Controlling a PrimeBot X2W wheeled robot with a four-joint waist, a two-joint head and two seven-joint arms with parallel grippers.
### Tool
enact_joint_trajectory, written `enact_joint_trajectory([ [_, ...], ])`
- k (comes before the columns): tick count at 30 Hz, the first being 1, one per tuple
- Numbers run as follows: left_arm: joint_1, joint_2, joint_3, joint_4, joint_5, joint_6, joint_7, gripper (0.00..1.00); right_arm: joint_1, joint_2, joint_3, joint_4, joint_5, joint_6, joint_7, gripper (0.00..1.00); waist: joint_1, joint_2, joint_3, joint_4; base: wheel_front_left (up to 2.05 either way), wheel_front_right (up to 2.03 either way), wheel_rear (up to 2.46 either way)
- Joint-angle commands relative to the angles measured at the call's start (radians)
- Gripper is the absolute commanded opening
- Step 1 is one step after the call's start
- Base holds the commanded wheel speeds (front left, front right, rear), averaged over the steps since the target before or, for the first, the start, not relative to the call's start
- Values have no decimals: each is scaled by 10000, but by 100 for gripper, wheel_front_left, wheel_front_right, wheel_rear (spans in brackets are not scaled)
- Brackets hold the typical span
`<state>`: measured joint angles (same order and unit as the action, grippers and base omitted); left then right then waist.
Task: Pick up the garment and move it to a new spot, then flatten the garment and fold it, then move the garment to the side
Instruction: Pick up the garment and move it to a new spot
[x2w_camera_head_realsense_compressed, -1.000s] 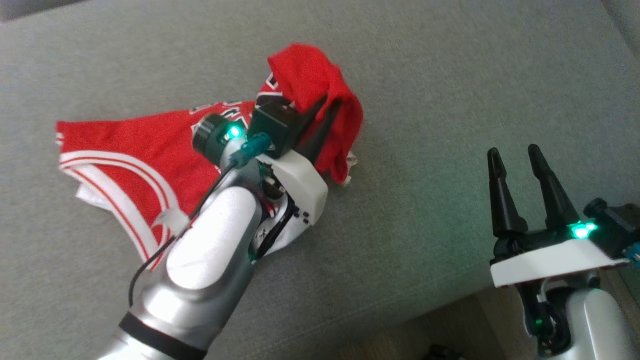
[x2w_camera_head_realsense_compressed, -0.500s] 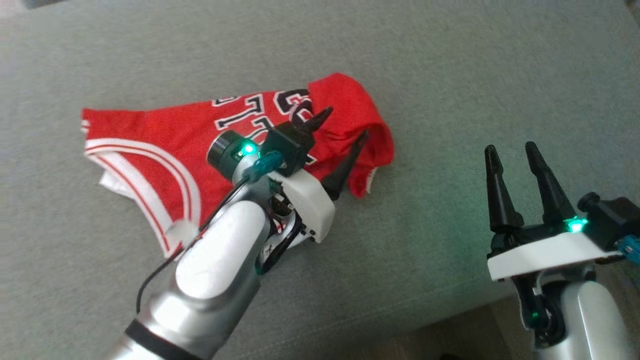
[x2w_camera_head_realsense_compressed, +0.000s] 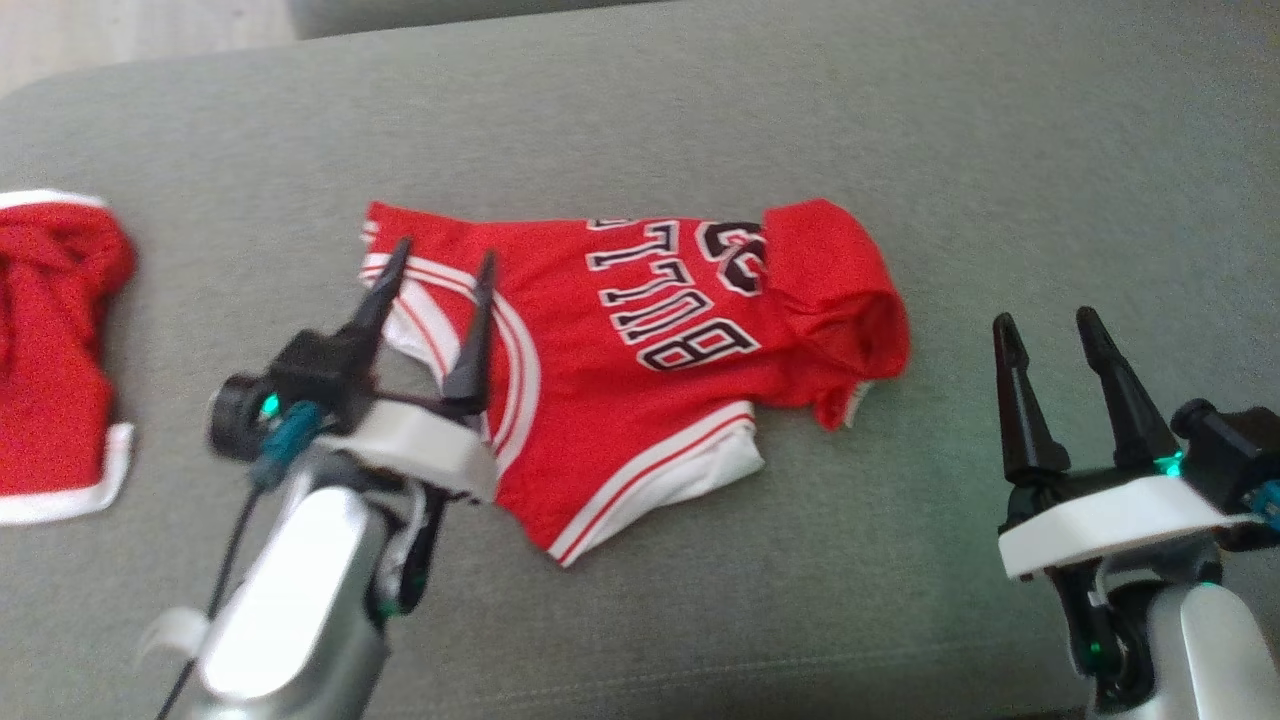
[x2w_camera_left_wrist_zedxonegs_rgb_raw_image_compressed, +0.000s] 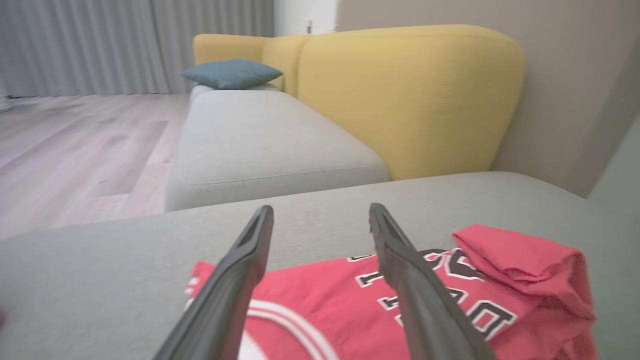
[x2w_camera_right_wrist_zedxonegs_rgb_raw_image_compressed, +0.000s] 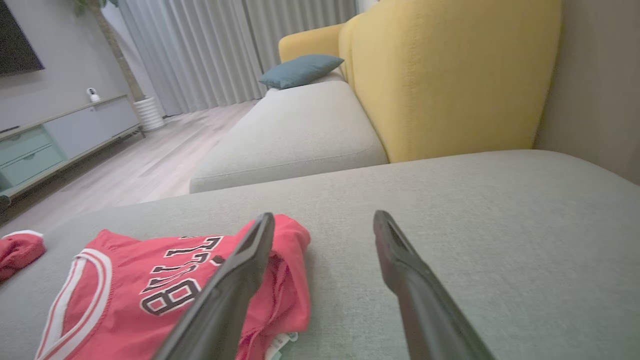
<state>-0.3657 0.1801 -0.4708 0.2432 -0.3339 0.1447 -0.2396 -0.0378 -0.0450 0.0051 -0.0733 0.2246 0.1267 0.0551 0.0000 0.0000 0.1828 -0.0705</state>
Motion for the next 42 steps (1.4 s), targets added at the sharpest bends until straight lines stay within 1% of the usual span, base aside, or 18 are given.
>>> enact_joint_trajectory([
  [1, -94, 303, 515, -380, -53, 98, -100, 100, -99, -53, 184, -417, -83, 40, 50, 100, 0, 0, -227, 372, 0, 0, 0],
  [3, 189, 477, 866, -438, -144, 236, -154, 100, -50, -53, 151, -420, -128, 40, 103, 100, 0, 0, -310, 556, 0, 0, 0],
  [6, 586, 702, 1246, -571, -230, 278, -196, 100, 22, -53, 127, -402, -228, 40, 159, 100, 0, 0, -430, 738, 0, 0, 0],
  [9, 935, 885, 1453, -753, -182, 257, -212, 100, 97, -53, 103, -376, -306, 40, 197, 100, 0, 0, -541, 834, 0, 0, 0],
  [15, 1553, 1107, 1484, -1078, 43, 57, -219, 100, 351, -53, 69, -309, -411, 40, 302, 100, 0, 0, -854, 856, 0, 0, 0],
  [26, 2367, 1118, 1336, -1185, 253, 83, -221, 100, 986, -53, -38, -333, -335, 40, 438, 100, 0, 0, -1502, 847, 0, 0, 0],
  [34, 2558, 1155, 1388, -1265, 360, 298, -221, 100, 1122, -53, 2, -474, -435, 40, 565, 100, 0, 0, -1572, 881, 0, 0, 0],
  [42, 2567, 1161, 1377, -1314, 374, 335, -221, 100, 1108, -53, 13, -530, -442, 40, 622, 100, 0, 0, -1529, 896, 0, 0, 0],
])
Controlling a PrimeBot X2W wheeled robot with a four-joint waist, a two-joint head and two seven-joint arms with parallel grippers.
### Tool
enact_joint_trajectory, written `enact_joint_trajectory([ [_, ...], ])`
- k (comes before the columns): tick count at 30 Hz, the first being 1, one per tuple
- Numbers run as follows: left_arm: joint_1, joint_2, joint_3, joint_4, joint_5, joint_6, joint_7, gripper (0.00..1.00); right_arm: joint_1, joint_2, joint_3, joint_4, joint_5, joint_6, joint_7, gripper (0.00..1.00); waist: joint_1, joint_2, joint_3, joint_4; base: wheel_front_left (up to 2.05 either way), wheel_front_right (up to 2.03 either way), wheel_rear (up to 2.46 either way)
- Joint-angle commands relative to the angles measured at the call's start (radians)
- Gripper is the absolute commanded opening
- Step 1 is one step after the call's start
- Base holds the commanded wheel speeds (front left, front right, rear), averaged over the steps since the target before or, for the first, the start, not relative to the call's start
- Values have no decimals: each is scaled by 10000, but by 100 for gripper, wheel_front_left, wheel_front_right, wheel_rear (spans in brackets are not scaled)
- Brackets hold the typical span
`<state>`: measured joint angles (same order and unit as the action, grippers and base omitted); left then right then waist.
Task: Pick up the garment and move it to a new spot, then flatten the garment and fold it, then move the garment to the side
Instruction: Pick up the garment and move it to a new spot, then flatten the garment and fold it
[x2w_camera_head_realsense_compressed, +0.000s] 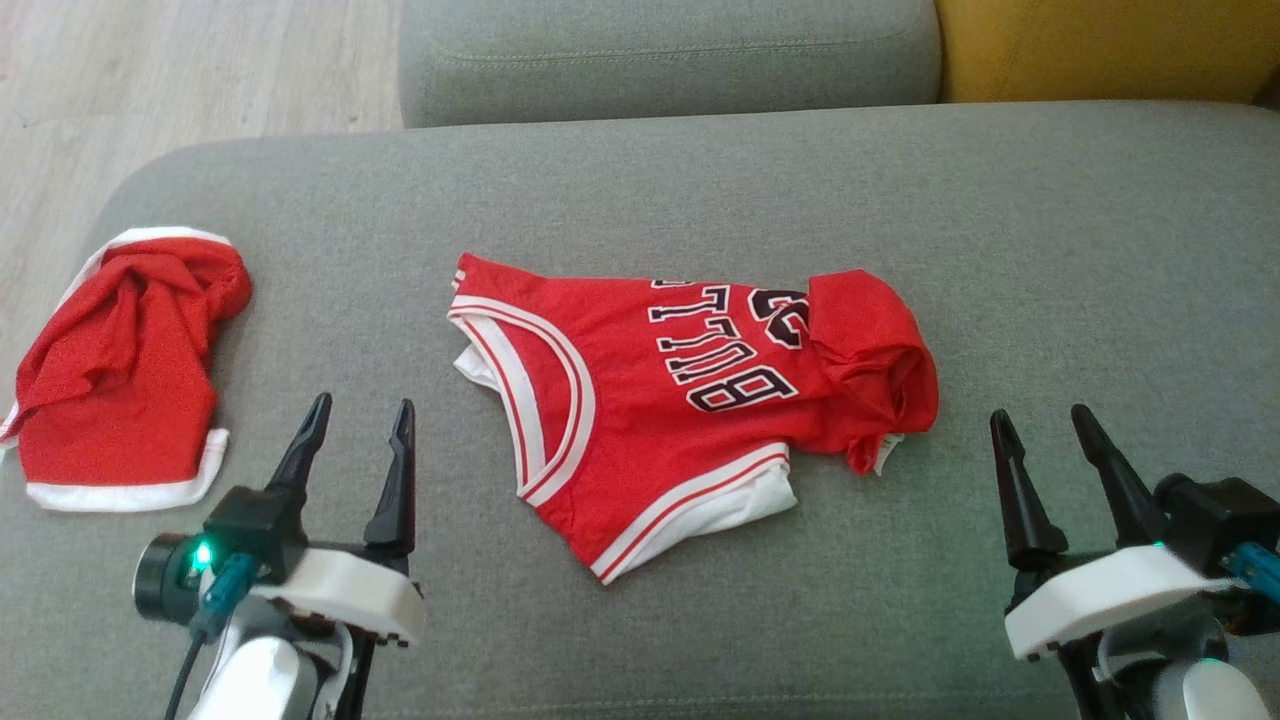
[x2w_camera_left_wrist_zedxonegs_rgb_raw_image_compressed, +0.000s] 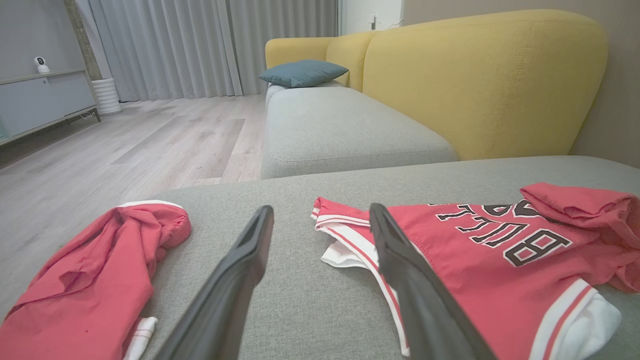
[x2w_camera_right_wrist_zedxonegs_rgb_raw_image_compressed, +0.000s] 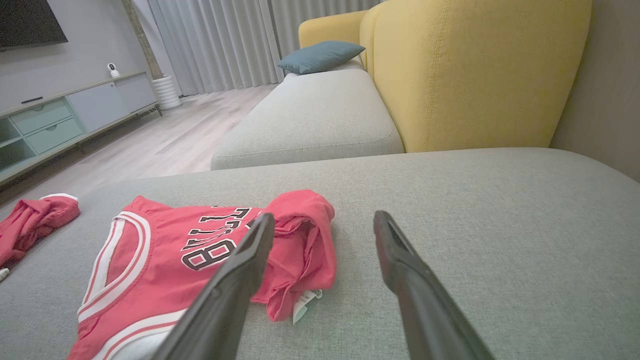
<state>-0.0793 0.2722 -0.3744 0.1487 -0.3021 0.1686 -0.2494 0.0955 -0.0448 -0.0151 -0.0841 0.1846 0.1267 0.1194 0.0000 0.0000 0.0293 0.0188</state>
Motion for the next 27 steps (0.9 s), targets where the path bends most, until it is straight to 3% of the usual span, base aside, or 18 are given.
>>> enact_joint_trajectory([
  [1, -302, 240, 408, -366, 59, 96, -123, 100, -227, -55, 211, -425, -42, 40, -13, 100, 0, 0, 13, 2, 0, 0, 0],
  [16, -578, 193, 318, -425, 118, 99, -124, 100, -677, -55, 826, -41, -403, 40, 573, 100, 0, 0, 421, 17, 0, 0, 0],
  [27, -1387, -37, 172, -562, 317, -46, -124, 100, -2649, -287, 1940, 1783, -893, 40, 1205, 100, 0, 0, 1435, 368, 0, 0, 0],
])
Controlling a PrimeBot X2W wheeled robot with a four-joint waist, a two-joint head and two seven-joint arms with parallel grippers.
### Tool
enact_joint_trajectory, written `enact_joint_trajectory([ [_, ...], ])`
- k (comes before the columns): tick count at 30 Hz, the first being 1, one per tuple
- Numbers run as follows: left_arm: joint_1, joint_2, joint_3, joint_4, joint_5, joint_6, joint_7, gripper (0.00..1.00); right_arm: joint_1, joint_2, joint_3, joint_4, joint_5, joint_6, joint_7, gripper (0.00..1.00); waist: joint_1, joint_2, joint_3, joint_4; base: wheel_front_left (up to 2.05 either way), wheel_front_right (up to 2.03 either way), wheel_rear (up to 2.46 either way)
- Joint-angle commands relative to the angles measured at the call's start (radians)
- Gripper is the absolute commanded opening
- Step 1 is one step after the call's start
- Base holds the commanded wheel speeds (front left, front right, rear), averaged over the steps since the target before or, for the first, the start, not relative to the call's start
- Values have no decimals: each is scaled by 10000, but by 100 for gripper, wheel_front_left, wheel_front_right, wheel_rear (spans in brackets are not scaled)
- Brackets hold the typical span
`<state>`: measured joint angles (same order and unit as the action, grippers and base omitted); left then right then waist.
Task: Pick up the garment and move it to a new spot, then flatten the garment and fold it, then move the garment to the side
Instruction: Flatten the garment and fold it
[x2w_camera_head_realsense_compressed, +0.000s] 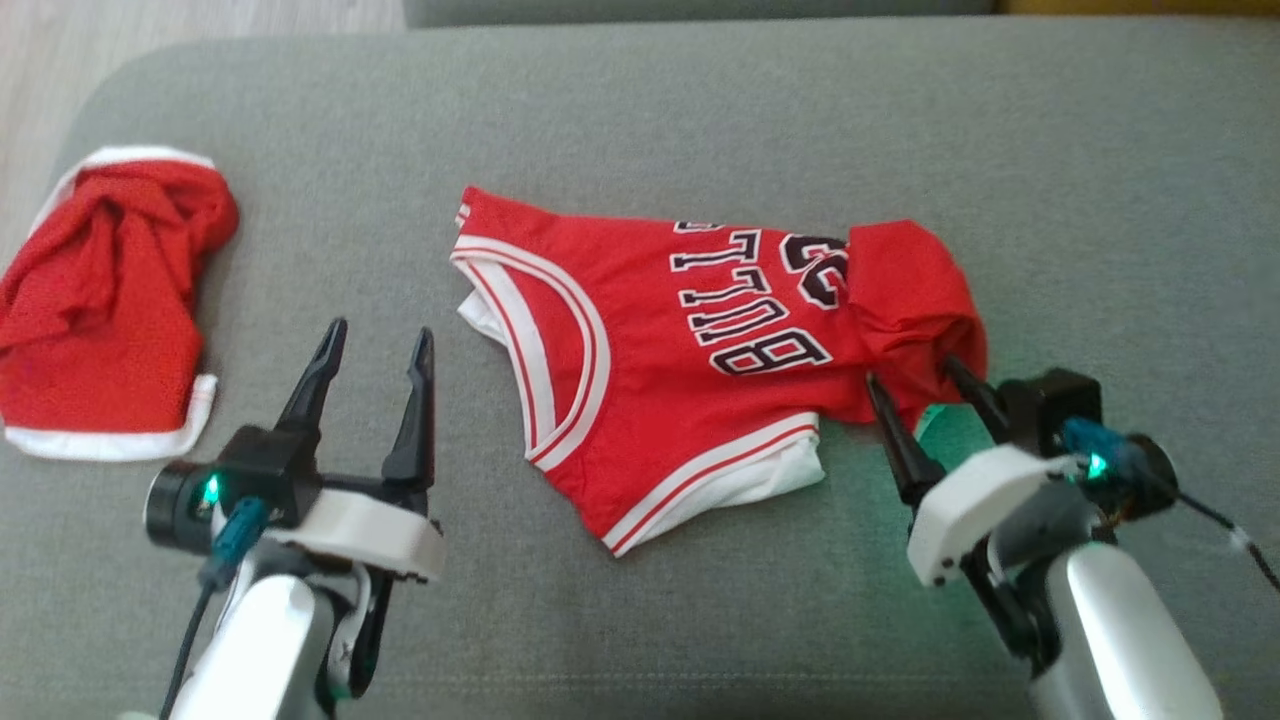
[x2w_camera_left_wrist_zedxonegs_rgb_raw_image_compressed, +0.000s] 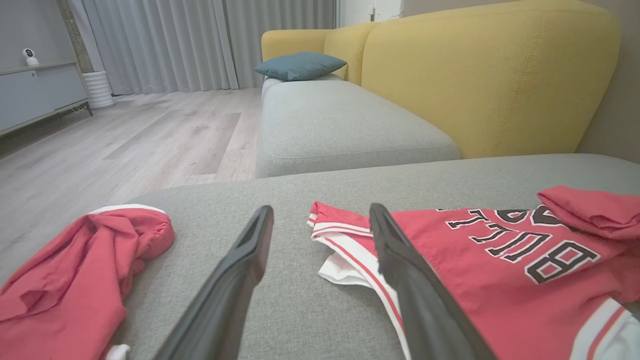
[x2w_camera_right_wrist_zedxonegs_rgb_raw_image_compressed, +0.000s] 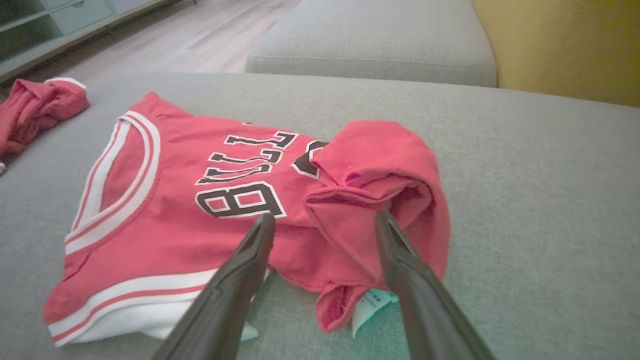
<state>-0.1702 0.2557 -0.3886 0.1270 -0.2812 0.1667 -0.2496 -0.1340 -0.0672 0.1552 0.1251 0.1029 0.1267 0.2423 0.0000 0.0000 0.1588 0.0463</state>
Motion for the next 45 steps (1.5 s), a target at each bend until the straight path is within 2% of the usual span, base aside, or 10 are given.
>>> enact_joint_trajectory([
  [1, -539, 102, 310, -337, 126, -46, -122, 100, -528, -73, 235, -89, -151, 40, -21, 100, 0, 0, 196, 122, 0, 0, 0],
  [9, -732, -32, 402, -280, 222, -143, -122, 100, -1391, 75, -333, 1064, 81, 40, -389, 100, 0, 0, 438, 141, 0, 0, 0],
  [10, -738, -38, 417, -277, 236, -153, -122, 100, -1466, 90, -442, 1213, 116, 40, -427, 78, 0, 0, 460, 129, 0, 0, 0],
  [11, -746, -48, 432, -273, 249, -165, -122, 100, -1534, 105, -542, 1349, 188, 40, -481, 21, 0, 0, 472, 118, 0, 0, 0],
  [12, -753, -57, 444, -267, 265, -177, -122, 100, -1599, 118, -599, 1453, 273, 40, -574, 0, 0, 0, 482, 107, 0, 0, 0],
  [26, -727, -190, 544, -147, 455, -326, -122, 100, -1186, 167, -2807, 2544, 3276, 40, -1938, 0, 0, 0, 494, -63, 0, 0, 0],
  [27, -717, -192, 550, -138, 462, -334, -122, 100, -1135, 168, -2882, 2666, 3436, 40, -1946, 45, 0, 0, 499, -90, 0, 0, 0],
  [28, -713, -195, 557, -130, 469, -342, -122, 100, -1109, 168, -2947, 2760, 3568, 40, -1998, 100, 0, 0, 506, -116, 0, 0, 0],
  [33, -687, -220, 596, -104, 504, -348, -122, 100, -996, 168, -2844, 2713, 3604, 40, -2447, 100, 0, 0, 497, -226, 0, 0, 0],
  [45, -279, -301, 755, -113, 544, -125, -122, 100, 362, -63, -1902, -450, 562, 40, -2926, 100, 0, 0, -76, -352, 0, 0, 0],
])
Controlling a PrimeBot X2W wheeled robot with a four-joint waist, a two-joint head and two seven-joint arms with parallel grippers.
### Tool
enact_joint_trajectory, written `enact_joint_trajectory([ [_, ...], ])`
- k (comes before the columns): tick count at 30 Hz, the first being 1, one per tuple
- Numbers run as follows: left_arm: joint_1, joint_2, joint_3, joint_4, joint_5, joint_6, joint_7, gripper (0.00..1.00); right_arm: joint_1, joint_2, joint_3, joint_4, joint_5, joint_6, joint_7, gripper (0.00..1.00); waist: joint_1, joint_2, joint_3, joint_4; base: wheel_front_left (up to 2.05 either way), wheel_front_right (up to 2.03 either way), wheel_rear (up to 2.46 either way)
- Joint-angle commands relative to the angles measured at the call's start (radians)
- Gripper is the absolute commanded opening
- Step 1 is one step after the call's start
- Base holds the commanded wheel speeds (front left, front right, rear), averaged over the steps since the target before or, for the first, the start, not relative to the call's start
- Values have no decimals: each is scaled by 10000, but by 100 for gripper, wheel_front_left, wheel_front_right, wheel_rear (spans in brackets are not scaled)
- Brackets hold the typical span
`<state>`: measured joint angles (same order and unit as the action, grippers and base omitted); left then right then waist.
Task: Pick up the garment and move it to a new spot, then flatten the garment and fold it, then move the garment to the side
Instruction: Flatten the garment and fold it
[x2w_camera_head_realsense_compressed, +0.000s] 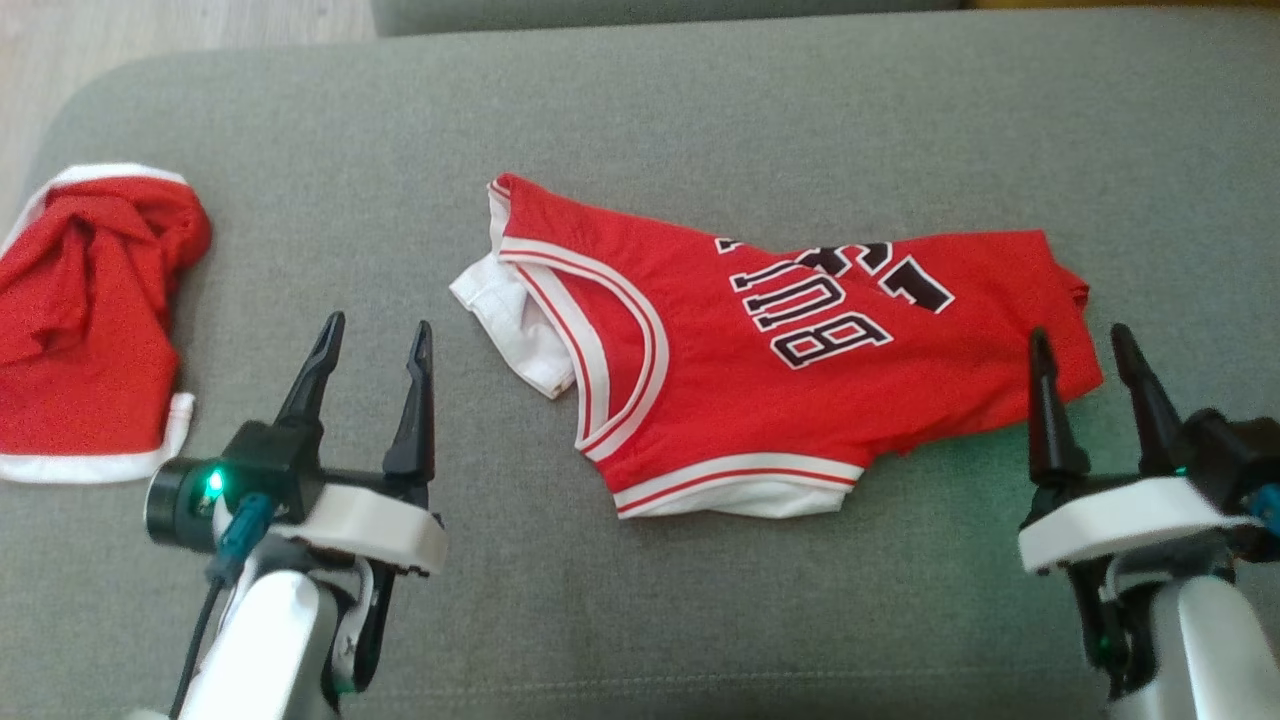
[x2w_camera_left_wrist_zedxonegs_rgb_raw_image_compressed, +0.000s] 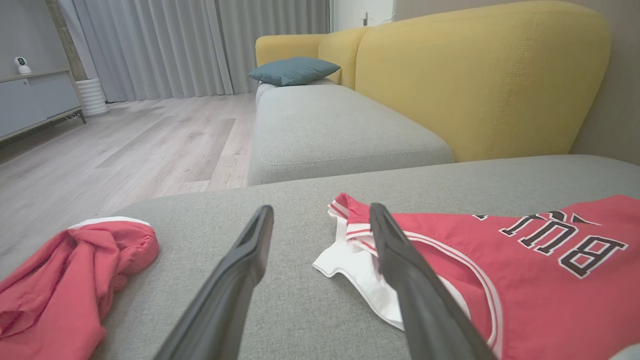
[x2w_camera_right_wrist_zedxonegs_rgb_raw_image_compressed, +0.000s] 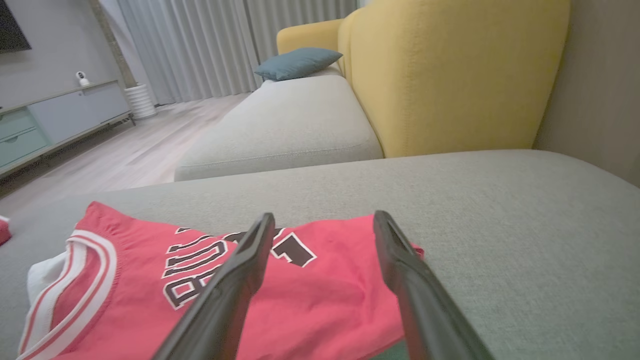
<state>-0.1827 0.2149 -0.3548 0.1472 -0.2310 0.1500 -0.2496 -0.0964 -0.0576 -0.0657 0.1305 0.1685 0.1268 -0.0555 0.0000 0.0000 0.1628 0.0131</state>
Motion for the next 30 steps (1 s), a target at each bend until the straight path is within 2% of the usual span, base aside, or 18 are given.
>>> enact_joint_trajectory([
  [1, -100, 98, 418, -323, 43, 62, -122, 100, 148, -157, 419, -775, -171, 39, 143, 100, 0, 0, -181, -19, 0, 0, 0],
  [6, 225, 68, 435, -348, -2, 153, -122, 100, 977, -88, 668, -1907, -261, 39, 572, 100, 0, 0, -521, -14, 0, 0, 0],
  [11, 530, 83, 446, -381, -64, 245, -122, 100, 1484, -1, 703, -2533, -167, 39, 901, 100, 0, 0, -681, -31, 0, 0, 0],
  [30, 589, 146, 169, -510, -87, 284, 30, 100, 1668, 70, 648, -2843, -44, 39, 1211, 100, 0, 0, -664, -47, 0, 0, 0],
])
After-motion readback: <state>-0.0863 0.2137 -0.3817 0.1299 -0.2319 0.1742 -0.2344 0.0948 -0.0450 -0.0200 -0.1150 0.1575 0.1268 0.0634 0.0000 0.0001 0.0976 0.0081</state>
